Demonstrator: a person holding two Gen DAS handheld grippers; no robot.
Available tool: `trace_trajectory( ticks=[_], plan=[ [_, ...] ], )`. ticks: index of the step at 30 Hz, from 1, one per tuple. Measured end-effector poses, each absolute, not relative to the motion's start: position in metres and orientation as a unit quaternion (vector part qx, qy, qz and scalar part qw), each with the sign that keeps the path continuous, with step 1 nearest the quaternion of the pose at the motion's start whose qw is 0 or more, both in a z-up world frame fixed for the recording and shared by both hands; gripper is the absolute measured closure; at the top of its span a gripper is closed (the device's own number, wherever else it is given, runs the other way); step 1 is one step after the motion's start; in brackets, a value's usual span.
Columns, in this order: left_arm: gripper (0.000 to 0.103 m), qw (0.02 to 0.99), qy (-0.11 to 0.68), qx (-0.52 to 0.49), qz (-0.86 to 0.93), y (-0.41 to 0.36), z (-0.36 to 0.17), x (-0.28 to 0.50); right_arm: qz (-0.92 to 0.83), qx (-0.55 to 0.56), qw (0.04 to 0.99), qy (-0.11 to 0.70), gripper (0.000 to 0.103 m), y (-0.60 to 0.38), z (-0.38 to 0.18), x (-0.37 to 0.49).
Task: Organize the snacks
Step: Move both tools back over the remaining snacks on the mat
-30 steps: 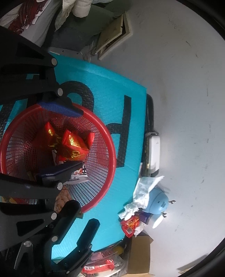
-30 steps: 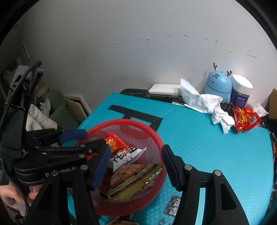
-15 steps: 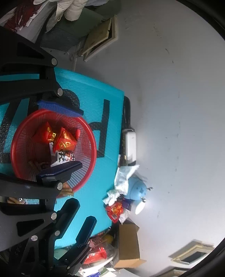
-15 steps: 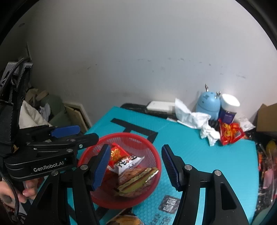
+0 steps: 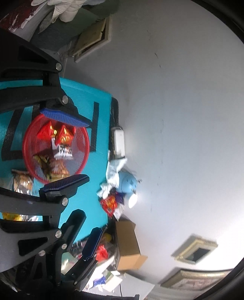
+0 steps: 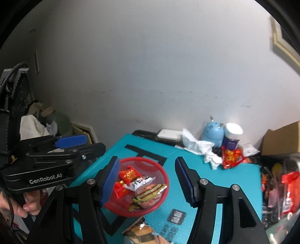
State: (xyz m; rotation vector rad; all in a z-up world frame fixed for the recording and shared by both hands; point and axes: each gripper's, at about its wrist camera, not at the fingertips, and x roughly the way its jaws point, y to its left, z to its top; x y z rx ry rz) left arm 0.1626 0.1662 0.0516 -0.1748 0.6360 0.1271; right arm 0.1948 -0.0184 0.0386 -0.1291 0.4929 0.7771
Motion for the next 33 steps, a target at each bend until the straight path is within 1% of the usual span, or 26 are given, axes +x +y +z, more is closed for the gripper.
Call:
trace_trajectory(
  ticks=[3, 5, 12, 17, 25, 33],
  plan=[
    [0.051, 0.949, 0.3, -0.08, 0.055, 0.156, 0.062, 0.154, 0.364, -0.058, 0.901, 0.229, 0.042, -0.031, 0.048, 0.183],
    [0.051, 0.951, 0.295, -0.077, 0.048, 0.148, 0.068, 0.148, 0.355, -0.057, 0.907, 0.221, 0.039, -0.04, 0.055, 0.175],
    [0.051, 0.957, 0.282, -0.06, 0.016, 0.116, 0.085, 0.125, 0.333, -0.04, 0.92, 0.201, 0.036, -0.075, 0.073, 0.149],
    [0.051, 0.959, 0.279, -0.055, -0.008, 0.096, 0.09, 0.109, 0.316, -0.036, 0.928, 0.193, 0.036, -0.098, 0.08, 0.128],
    [0.051, 0.959, 0.276, -0.043, -0.039, 0.063, 0.091, 0.084, 0.293, -0.032, 0.937, 0.188, 0.035, -0.129, 0.08, 0.094],
    [0.051, 0.953, 0.295, -0.036, -0.069, 0.034, 0.079, 0.064, 0.274, -0.028, 0.94, 0.201, 0.035, -0.154, 0.067, 0.066]
  ],
)
